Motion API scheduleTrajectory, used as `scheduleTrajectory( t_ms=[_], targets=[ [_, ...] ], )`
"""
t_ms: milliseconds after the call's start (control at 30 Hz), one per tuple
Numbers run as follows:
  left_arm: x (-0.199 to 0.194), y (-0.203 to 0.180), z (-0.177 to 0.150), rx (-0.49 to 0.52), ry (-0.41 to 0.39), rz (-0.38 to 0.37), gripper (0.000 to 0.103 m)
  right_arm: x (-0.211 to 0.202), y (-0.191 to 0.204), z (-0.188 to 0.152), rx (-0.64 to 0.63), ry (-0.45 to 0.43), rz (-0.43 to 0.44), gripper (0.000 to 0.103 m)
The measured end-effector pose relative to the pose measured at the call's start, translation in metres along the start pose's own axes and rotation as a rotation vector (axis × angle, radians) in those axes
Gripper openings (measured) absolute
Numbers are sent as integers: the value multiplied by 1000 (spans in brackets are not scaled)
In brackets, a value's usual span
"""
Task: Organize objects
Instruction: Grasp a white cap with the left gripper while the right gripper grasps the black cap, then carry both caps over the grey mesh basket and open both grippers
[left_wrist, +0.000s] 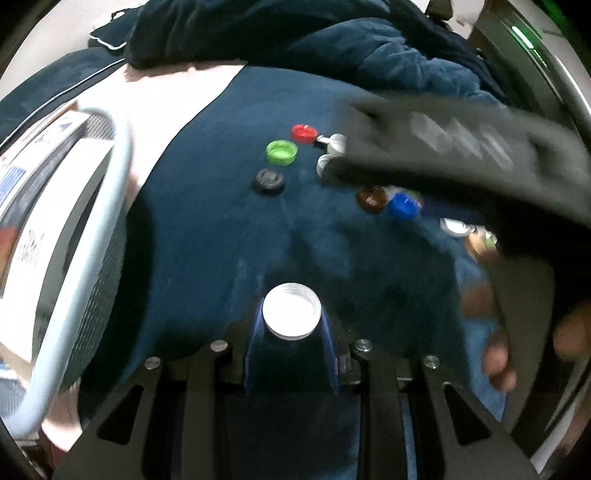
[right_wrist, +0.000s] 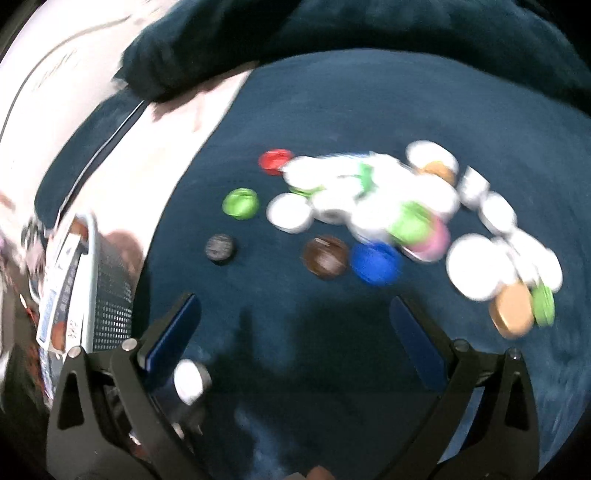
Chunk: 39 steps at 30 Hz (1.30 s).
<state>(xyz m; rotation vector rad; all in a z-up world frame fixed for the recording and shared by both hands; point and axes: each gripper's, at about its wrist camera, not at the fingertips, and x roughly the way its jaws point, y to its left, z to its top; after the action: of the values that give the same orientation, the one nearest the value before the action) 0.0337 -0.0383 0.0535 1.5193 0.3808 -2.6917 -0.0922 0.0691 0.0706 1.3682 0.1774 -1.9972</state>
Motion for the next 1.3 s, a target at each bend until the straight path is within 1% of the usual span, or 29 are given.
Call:
scheduleTrajectory(
  t_ms=[133,200,233,267,300,333,367,400,433,500,600,700,833,933,1000,1100,1200,1300],
  targets=[
    [-3,5,-11,4,8,40,30,19,30,15,-123,-2,16,101],
    [-5,8,-13,-4,9,46,30,33,41,21,-163,9,21,96],
    [-7,10,-13,-6,3,52,30,40,46,23,-177,22,18,91],
    [-8,11,-13,-17,1,62,30,49,50,25,-196,41,6,89],
    [-9,12,-12,-19,-3,66,30,58,54,25,-221,62,-11,84],
    [-11,14,-12,-23,-6,67,30,66,57,26,-241,79,-31,70],
    [-12,14,-12,-25,-8,67,30,73,58,24,-259,95,-52,48],
    [-13,15,-12,-25,-9,65,30,78,59,22,-273,106,-77,37],
    [-14,16,-13,-23,-11,65,30,78,59,19,-279,98,-91,30],
    [-15,16,-13,-21,-11,61,30,71,58,14,-279,79,-86,30],
    [-19,16,-14,-10,-18,57,30,57,56,9,-282,57,-100,30],
    [-28,14,-15,2,-33,45,30,35,48,5,-242,42,-106,30],
    [-56,11,-14,27,-82,22,30,5,43,-2,-179,23,-100,30],
    [-77,12,-10,32,-120,31,30,-17,47,-6,-159,-5,-89,30],
    [-91,25,-12,19,-137,40,30,-30,59,-9,-141,-27,-67,30],
    [-106,39,-6,-17,-153,71,30,-49,74,-17,-141,-54,-19,30],
    [-124,73,-12,-90,-174,98,30,-64,101,-29,-172,-76,44,30],
    [-143,110,-17,-180,-199,125,30,-68,130,-34,-215,-73,118,30]
  ],
)
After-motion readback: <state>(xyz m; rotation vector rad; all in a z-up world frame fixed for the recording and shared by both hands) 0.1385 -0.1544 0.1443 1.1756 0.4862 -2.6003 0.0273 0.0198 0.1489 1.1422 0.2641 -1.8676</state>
